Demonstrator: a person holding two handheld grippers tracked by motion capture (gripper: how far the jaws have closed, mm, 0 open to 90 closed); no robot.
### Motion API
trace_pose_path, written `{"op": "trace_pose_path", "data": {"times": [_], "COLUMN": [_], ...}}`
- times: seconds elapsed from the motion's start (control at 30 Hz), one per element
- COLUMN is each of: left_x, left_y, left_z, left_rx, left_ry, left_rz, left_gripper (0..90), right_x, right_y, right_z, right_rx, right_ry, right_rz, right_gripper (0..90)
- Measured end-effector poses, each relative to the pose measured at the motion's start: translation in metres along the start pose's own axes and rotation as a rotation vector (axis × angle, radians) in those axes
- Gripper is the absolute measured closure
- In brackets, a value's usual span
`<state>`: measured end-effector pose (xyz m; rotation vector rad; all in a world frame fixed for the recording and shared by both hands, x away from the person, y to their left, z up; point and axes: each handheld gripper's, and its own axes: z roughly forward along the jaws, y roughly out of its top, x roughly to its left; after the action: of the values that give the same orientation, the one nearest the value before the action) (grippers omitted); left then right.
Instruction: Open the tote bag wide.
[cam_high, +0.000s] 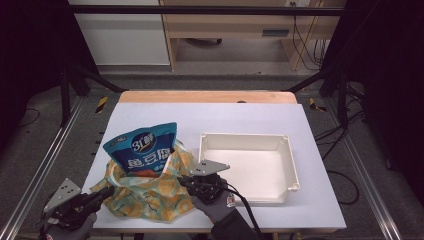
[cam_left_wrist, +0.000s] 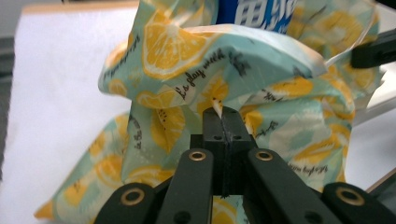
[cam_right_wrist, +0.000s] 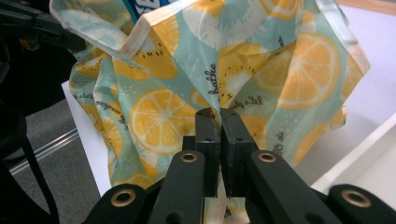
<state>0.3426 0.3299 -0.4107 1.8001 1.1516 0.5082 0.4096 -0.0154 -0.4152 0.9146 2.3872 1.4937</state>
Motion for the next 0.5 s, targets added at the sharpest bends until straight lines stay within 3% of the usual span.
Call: {"op": "trace_pose_path", "data": {"times": [0.13, 0.23, 0.3, 0.33, 0.43, 0.47, 0.5], "left_x": [0.004, 0.006, 0.010, 0.010, 0.011, 0.011, 0.010], "left_y": [-0.004, -0.005, -0.003, -0.003, 0.005, 0.005, 0.012], "left_z": [0.009, 0.010, 0.006, 0.006, -0.008, -0.008, -0.016], "left_rx": [0.039, 0.035, -0.005, -0.005, -0.090, -0.090, -0.143], "left_ry": [0.007, 0.014, -0.009, -0.009, -0.001, -0.001, 0.009], "left_rz": [-0.009, -0.020, -0.041, -0.041, -0.061, -0.061, -0.053], "left_gripper": [90.0, 87.6, 82.4, 80.4, 75.6, 74.0, 72.7], "right_x": [-0.001, 0.001, 0.002, 0.002, 0.004, 0.005, 0.006], "right_y": [-0.006, -0.010, -0.013, -0.013, -0.018, -0.019, -0.020], "right_z": [0.003, 0.007, 0.009, 0.009, 0.012, 0.014, 0.015], "right_rx": [0.013, 0.025, 0.031, 0.031, 0.042, 0.045, 0.050], "right_ry": [-0.003, -0.019, -0.024, -0.024, -0.030, -0.029, -0.030], "right_rz": [0.009, 0.005, 0.005, 0.005, 0.001, 0.005, 0.002], "right_gripper": [86.3, 86.7, 87.6, 87.6, 88.7, 88.9, 89.0]}}
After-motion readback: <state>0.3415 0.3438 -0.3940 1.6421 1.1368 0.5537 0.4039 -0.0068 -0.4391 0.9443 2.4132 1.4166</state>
